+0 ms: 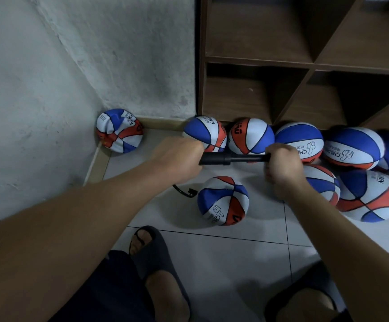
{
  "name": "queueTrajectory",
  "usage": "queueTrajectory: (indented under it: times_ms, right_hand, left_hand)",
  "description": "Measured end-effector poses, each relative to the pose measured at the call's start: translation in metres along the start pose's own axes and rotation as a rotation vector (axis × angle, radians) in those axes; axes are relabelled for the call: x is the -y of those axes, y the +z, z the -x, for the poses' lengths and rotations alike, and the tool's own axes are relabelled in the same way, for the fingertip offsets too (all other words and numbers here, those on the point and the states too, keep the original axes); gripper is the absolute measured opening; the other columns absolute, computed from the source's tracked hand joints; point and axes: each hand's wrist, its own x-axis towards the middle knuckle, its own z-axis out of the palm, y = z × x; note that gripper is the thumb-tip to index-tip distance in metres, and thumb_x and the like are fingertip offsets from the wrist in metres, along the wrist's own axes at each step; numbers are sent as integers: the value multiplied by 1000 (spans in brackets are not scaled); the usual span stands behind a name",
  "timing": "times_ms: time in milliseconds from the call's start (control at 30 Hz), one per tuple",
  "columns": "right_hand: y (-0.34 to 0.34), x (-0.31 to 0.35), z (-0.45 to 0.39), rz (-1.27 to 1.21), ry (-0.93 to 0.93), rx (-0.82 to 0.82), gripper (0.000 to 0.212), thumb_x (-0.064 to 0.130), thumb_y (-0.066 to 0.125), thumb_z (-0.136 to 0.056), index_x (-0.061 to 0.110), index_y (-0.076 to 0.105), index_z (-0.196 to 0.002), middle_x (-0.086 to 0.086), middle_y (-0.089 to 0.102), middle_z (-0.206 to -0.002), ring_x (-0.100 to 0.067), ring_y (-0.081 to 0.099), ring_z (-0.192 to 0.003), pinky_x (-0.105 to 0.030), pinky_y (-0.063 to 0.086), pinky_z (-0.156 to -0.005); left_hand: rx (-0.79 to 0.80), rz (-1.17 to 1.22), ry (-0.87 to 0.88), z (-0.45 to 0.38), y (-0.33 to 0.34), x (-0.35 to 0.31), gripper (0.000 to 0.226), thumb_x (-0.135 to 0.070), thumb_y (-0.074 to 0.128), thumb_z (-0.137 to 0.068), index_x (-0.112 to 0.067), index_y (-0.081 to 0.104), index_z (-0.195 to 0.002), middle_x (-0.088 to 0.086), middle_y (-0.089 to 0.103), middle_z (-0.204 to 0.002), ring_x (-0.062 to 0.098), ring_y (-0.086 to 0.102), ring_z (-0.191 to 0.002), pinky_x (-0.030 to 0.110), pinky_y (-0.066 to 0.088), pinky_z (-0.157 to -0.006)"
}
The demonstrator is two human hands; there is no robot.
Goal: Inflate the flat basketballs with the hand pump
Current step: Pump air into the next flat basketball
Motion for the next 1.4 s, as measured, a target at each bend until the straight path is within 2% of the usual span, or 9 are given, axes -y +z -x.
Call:
queueTrajectory:
  times_ms: [100, 233, 367, 633, 767, 833, 1033, 1233, 1400]
  right_hand:
    - [25, -1, 22, -38, -41, 3, 12, 18, 43, -98, 14, 54, -98, -4, 41, -65, -19, 37, -59, -34, 34, -52]
    - [37, -3, 33, -23, -85, 10, 25, 16, 42, -96, -5, 53, -99, -11, 41, -74, -25, 39, -68, -41, 35, -60]
    - [47, -7, 42, -47, -69, 71, 17, 13, 44, -98, 10, 52, -84, -10, 38, -72, -24, 37, -67, -40, 32, -58]
    - [43, -7, 36, 16, -72, 146, 21, 17, 47, -101, 11, 54, -82, -10, 43, -70, -24, 41, -65, -41, 35, -60]
    - [12, -2, 10, 113, -69, 87, 22, 12, 45, -102, 11, 58, -85, -8, 45, -71, -17, 44, -54, -26, 38, -45]
    - [-8, 1, -5, 93, -8, 41, 19, 10, 47, -97, 12, 53, -79, -7, 43, -67, -19, 41, -50, -27, 34, -39]
    - [-7, -6, -4, -38, 86, 17, 18, 14, 49, -91, 18, 49, -73, -5, 38, -60, -20, 33, -54, -35, 27, -51]
    - [31, -2, 28, 28, -73, 51, 26, 11, 41, -102, -7, 57, -110, -11, 44, -80, -27, 39, -72, -39, 33, -57]
    - [41, 0, 33, -22, -74, 88, 16, 17, 43, -99, 8, 52, -89, -9, 36, -73, -25, 36, -69, -41, 33, -60]
  left_hand:
    - [13, -1, 17, 0, -3, -6, 19, -30, 68, -97, -24, 58, -82, -5, 51, -67, 16, 45, -54, 30, 32, -53]
    - [30, 43, 15, 4, -1, -17, 13, -31, 68, -98, -20, 68, -91, -5, 49, -68, 14, 43, -55, 29, 27, -50]
    - [47, 63, 29, 5, 7, -23, 20, -25, 69, -97, -21, 57, -81, -4, 50, -68, 22, 59, -63, 30, 43, -57]
    - [5, 65, 85, -1, 11, -17, 32, -39, 67, -98, -26, 52, -74, -5, 52, -66, 17, 52, -57, 28, 34, -52]
    - [0, 34, 47, -2, 5, 6, 25, -39, 68, -97, -28, 57, -77, -6, 53, -66, 15, 51, -57, 30, 34, -53]
    - [15, 13, 6, -2, 7, 20, 24, -41, 69, -97, -29, 58, -78, -7, 54, -67, 13, 51, -56, 31, 34, -53]
    - [40, 34, 16, -2, 12, 20, 27, -43, 70, -96, -30, 56, -77, -7, 55, -68, 17, 54, -58, 32, 40, -56]
    - [13, 30, 64, -5, 10, 7, 42, -30, 70, -96, -29, 40, -66, -7, 53, -65, 15, 52, -56, 29, 35, -50]
    - [-6, 6, 67, -6, 4, -8, 32, -25, 65, -96, -26, 49, -69, -5, 51, -65, 18, 52, -58, 29, 28, -50]
